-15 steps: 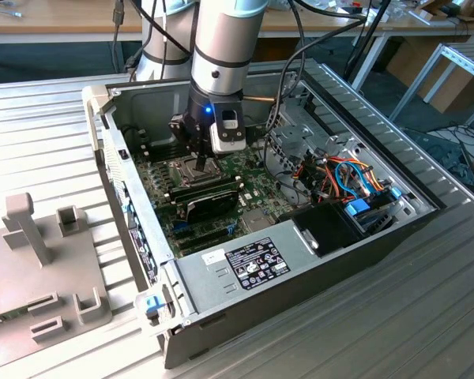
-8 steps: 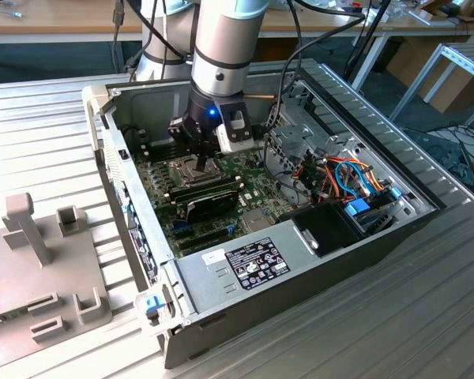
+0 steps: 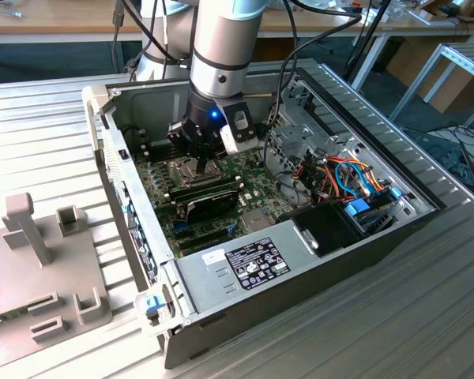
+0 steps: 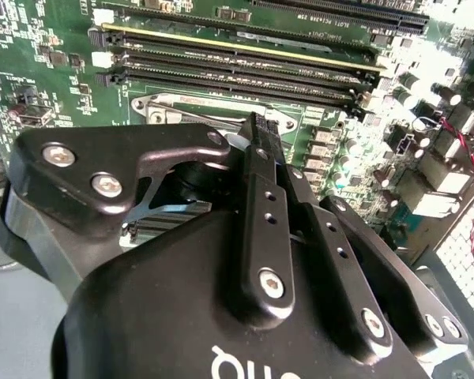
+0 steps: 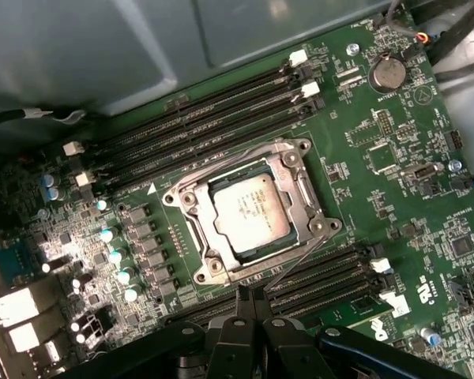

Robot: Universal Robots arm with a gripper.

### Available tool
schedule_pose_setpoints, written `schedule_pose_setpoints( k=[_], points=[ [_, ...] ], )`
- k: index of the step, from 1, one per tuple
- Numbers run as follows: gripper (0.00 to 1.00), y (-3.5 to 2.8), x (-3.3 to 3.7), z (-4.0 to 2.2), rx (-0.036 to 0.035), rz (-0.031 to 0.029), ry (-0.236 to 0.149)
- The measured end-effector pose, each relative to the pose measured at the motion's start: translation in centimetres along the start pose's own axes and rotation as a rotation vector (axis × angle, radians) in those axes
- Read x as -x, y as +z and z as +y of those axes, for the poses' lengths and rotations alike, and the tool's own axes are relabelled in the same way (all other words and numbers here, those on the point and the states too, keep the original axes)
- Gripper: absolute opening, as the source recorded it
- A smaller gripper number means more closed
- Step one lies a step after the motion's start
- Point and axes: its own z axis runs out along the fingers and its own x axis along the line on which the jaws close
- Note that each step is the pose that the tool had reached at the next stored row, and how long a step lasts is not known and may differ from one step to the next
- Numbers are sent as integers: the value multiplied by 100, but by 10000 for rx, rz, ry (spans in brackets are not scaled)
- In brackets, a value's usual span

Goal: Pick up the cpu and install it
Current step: 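Install the second cpu locking lever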

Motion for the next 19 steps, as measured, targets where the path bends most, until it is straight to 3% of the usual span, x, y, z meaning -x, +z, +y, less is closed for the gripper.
schedule_pose_setpoints(
  k=[11,14,19],
  points=[
    [11,39,-39,-15,4,3,-186],
    [11,56,-67,-26,1,3,-456],
    [11,85,-71,-28,-34,-1,-1313]
  ],
)
